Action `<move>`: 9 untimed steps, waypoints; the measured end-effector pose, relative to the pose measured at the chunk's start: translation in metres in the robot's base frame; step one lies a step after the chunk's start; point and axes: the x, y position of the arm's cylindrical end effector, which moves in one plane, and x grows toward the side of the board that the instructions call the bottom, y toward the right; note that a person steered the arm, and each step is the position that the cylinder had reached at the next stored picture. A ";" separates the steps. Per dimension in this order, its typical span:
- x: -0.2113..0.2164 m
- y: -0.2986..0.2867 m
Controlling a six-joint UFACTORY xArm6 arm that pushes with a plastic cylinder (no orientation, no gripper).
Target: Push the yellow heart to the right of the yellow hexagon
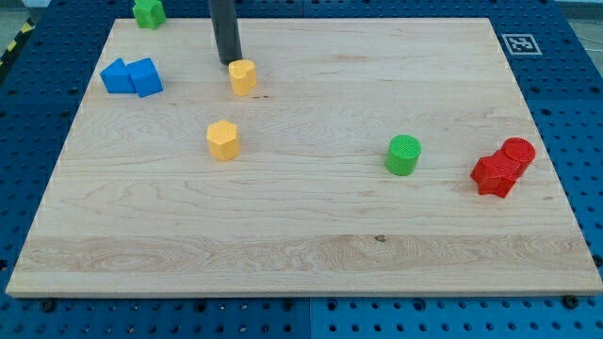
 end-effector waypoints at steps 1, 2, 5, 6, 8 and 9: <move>0.044 0.000; 0.082 -0.001; 0.067 -0.001; 0.067 0.019; 0.067 0.027; 0.057 0.023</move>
